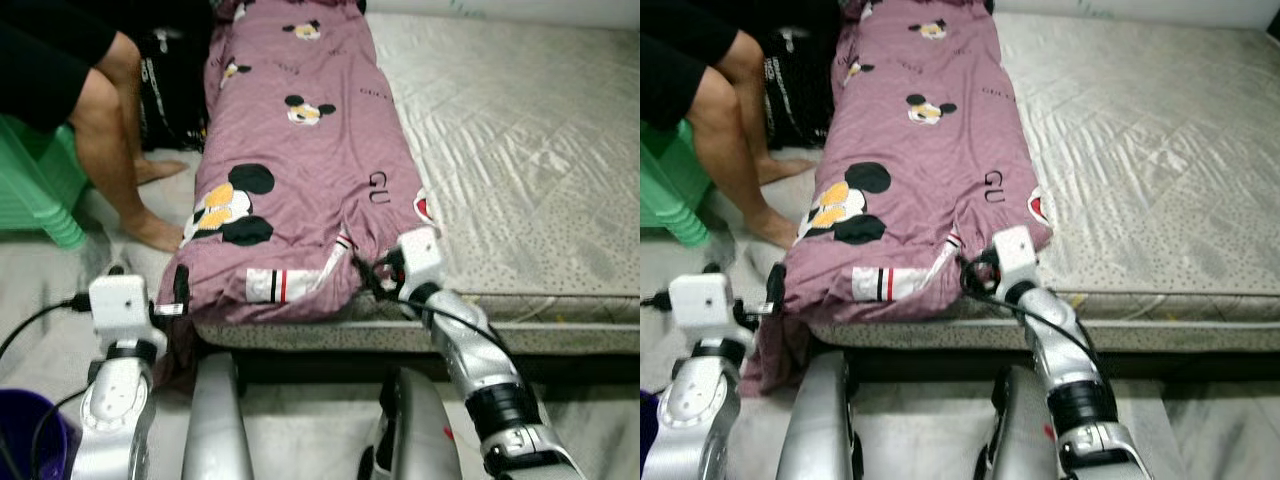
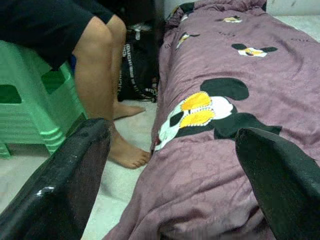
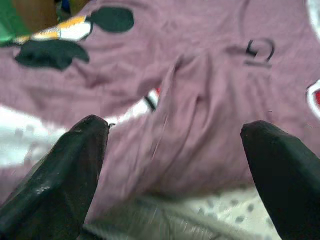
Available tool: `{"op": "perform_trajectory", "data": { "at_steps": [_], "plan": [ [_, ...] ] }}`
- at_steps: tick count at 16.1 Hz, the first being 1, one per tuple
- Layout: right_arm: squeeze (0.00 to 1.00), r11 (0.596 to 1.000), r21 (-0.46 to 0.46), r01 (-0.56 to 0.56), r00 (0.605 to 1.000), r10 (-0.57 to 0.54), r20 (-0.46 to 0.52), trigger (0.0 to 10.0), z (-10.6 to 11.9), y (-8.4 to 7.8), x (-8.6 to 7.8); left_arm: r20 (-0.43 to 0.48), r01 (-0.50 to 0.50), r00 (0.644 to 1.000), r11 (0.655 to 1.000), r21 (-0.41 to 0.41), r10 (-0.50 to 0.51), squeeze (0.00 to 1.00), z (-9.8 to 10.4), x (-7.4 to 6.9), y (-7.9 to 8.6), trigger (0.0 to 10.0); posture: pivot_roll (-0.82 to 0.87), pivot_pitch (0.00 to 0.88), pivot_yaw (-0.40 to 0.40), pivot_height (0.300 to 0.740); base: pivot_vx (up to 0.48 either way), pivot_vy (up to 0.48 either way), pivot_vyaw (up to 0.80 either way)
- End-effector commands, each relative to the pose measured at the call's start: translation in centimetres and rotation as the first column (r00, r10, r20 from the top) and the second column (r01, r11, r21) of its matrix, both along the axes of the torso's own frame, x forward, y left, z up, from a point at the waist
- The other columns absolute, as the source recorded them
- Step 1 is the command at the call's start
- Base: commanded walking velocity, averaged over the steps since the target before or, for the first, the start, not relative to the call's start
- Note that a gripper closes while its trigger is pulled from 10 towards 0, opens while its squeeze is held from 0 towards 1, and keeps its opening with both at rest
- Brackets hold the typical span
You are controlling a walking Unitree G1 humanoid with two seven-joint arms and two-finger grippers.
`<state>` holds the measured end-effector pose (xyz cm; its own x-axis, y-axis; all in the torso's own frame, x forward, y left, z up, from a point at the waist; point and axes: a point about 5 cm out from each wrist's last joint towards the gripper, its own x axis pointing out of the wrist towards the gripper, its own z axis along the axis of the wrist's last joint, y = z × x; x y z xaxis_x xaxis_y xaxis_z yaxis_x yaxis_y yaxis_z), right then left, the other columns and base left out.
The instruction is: Clean up the room
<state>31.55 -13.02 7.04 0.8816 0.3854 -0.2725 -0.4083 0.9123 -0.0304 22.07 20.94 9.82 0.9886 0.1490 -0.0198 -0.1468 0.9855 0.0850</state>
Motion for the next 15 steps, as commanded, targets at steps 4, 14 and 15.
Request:
{"op": "perform_trajectory", "data": {
  "at_steps": [4,14,15],
  "plan": [
    [0.0,0.996,-0.076,-0.036,0.999,0.036,0.0,10.0,0.4,2.6,2.1,-0.008,0.023,1.0,1.0,0.017,-0.023,0.0,0.4,-0.7,-0.3,10.0,0.11,0.118,-0.026,0.538,0.0,0.0,0.0],
    [0.0,0.986,-0.033,0.162,0.984,-0.159,0.084,10.0,2.8,5.3,4.9,-0.043,-0.01,0.999,1.0,-0.015,0.009,0.0,1.5,-4.5,-2.1,10.0,0.18,0.244,-0.042,0.538,0.0,0.0,0.0],
    [0.0,0.983,-0.037,0.181,0.981,-0.178,0.082,10.0,2.8,5.2,5.0,-0.046,-0.01,0.999,1.0,-0.017,0.009,0.0,1.5,-4.6,-2.3,10.0,0.18,0.25,-0.042,0.538,0.0,0.0,0.0]
  ]
}}
